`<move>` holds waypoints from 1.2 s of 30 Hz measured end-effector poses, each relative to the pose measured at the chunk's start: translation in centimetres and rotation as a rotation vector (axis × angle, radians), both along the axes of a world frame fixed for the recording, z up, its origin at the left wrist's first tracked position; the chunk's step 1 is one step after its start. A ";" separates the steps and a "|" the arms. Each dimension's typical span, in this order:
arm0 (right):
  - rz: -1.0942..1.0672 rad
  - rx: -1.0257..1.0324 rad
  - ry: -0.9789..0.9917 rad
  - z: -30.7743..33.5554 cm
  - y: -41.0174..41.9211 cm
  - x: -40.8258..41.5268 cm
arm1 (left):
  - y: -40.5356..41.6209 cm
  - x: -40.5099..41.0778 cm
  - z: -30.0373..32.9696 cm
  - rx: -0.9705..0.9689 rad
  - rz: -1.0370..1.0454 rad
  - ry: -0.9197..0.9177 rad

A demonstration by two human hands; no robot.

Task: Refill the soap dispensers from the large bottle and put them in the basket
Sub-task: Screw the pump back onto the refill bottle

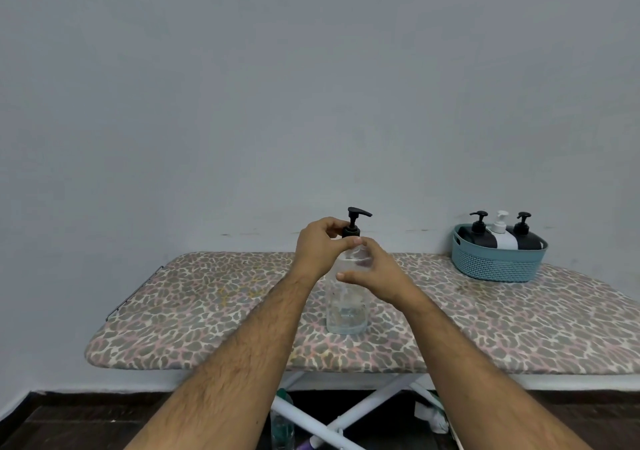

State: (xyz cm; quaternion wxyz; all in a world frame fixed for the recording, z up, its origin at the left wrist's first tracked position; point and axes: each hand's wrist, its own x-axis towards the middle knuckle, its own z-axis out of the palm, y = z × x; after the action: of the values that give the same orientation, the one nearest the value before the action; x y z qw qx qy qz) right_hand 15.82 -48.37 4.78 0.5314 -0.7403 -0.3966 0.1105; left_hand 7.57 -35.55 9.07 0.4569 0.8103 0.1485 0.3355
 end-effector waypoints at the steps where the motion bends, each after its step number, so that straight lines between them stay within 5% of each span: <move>1: -0.017 -0.009 -0.024 -0.1 0.2 -0.1 | -0.2 0.0 -0.1 0.009 0.025 -0.010; 10: -0.046 0.003 -0.035 -0.6 0.3 -0.3 | -1.4 -0.1 0.1 0.059 0.107 -0.035; 25: -0.048 -0.019 0.006 -0.6 0.1 -0.4 | 0.0 -1.3 1.3 0.115 -0.199 0.145; 29: -0.047 -0.031 0.008 -0.6 0.0 -0.3 | -0.1 -1.3 1.2 0.004 -0.287 0.183; 36: -0.043 -0.016 -0.033 -0.7 0.0 -0.6 | -1.1 0.3 1.2 0.102 -0.074 0.070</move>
State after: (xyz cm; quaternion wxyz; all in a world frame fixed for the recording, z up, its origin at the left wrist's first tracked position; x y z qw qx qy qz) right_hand 15.19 -48.35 4.10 0.5212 -0.7547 -0.3882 0.0900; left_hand 7.89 -36.64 10.25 0.4214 0.8488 0.1172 0.2971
